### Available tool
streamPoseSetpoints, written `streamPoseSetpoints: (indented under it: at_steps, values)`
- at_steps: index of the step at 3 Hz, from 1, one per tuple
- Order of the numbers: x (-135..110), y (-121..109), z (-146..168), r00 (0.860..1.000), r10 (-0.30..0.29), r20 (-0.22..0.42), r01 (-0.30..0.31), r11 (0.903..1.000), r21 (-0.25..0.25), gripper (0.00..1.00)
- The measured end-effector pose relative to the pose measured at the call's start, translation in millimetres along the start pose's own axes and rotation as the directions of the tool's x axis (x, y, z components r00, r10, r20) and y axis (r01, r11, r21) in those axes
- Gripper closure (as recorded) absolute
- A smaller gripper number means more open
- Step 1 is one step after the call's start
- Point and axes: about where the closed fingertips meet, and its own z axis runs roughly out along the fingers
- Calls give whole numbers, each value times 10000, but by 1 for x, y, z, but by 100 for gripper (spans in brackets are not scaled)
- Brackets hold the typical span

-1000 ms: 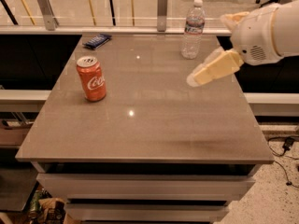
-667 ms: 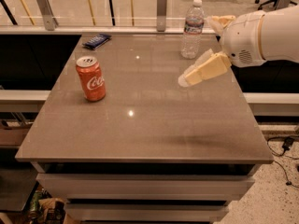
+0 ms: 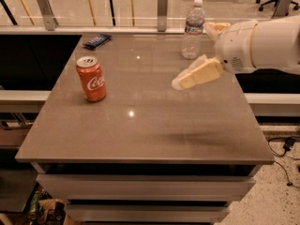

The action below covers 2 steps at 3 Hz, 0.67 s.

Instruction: Move coke can near rxbar blueberry

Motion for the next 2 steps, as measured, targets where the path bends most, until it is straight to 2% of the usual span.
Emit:
streamPoseSetpoints:
  at_steps: [1, 2]
  values:
    - [12, 15, 28, 9952, 627, 747, -641, 9978, 165, 0]
    - [15, 29, 59, 9790, 1010, 1771, -1031, 9947, 27, 0]
